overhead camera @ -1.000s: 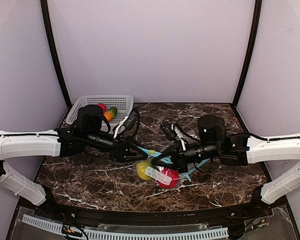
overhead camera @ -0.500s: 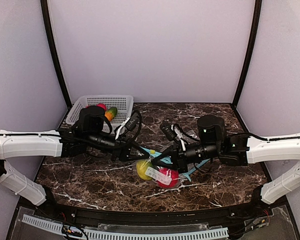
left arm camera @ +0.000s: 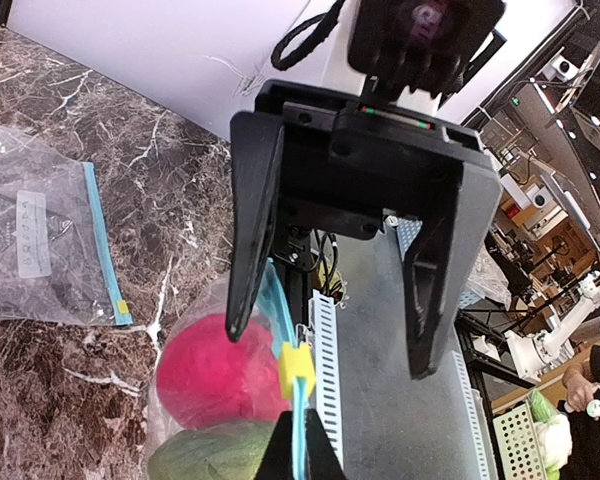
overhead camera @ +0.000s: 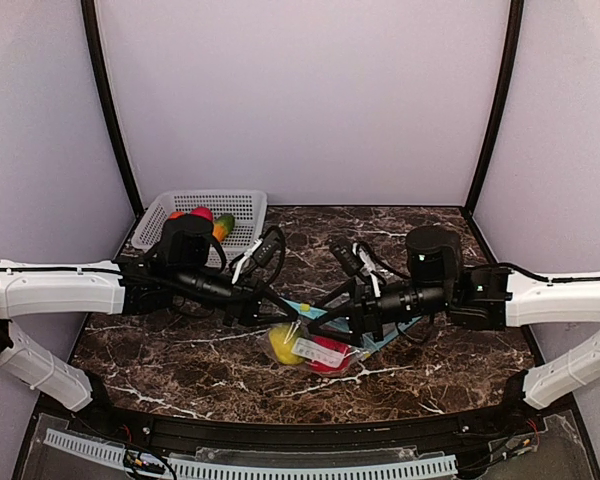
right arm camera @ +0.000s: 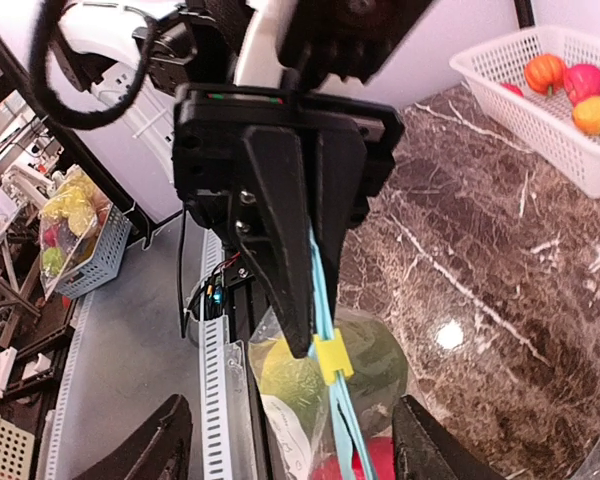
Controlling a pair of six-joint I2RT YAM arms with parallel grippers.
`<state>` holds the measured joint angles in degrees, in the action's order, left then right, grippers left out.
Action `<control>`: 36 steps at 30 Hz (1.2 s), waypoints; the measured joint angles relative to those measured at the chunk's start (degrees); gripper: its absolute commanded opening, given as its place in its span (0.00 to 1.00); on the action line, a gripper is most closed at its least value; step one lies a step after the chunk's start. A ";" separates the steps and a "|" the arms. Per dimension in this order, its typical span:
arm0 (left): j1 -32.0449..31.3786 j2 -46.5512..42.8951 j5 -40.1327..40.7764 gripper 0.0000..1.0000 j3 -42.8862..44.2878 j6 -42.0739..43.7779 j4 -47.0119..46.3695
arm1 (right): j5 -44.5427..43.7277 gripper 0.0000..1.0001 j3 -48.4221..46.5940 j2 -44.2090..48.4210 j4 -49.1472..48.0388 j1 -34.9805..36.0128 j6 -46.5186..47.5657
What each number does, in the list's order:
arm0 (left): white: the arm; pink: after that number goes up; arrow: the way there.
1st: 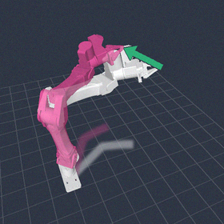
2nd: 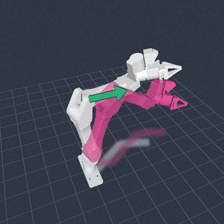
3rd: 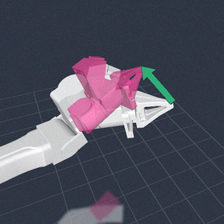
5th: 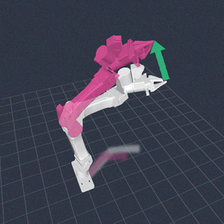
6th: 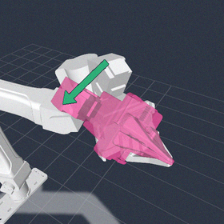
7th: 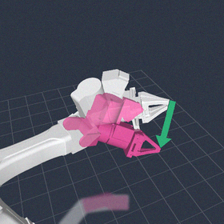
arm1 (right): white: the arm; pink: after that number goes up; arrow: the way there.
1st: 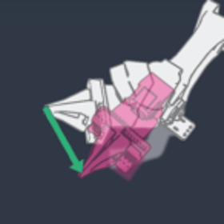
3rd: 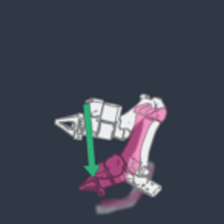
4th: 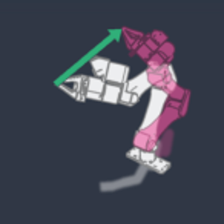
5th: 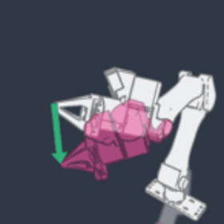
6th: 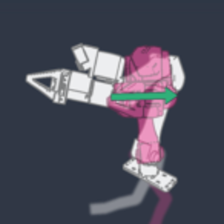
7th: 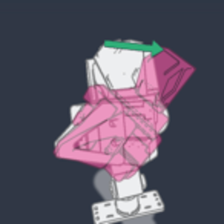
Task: Place the food in the zip-top bag and seal the zipper
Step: Pass from the right arm to the left, then pass from the left arm to the right
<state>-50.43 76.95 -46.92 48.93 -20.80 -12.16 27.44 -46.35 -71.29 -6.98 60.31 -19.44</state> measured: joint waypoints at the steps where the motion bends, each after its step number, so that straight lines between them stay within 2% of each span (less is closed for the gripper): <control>1: 0.00 0.00 0.09 0.01 0.00 0.31 0.37 | -0.11 0.67 0.00 0.46 0.00 -0.09 -0.20; 3: -0.04 0.00 0.28 0.01 0.02 0.94 1.22 | -0.26 0.62 -0.02 1.11 -0.33 -0.35 -0.42; 7: -0.04 -0.02 0.44 0.01 0.13 1.97 2.56 | -0.13 0.46 -0.15 0.74 -0.35 -0.87 -0.92; 10: -0.11 -0.02 0.42 0.01 0.22 2.40 3.04 | 0.39 0.43 -0.92 -0.79 -0.50 -1.09 -0.92; 19: -0.37 -0.02 0.35 0.01 0.42 3.30 4.26 | 3.41 0.19 -2.62 -4.50 -1.53 -1.14 -1.09; 23: -0.37 -0.02 0.28 0.01 0.46 3.78 4.76 | 4.02 0.02 -2.80 -5.20 -2.01 -1.14 -1.27; 36: -0.87 -1.27 3.80 0.01 1.62 6.93 9.01 | 3.96 0.00 -2.82 -5.44 -2.27 -1.33 -1.31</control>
<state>-51.31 75.68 -43.11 50.54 -13.87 -3.16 31.40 -49.17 -76.73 -9.26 58.98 -20.75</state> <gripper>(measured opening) 0.007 0.031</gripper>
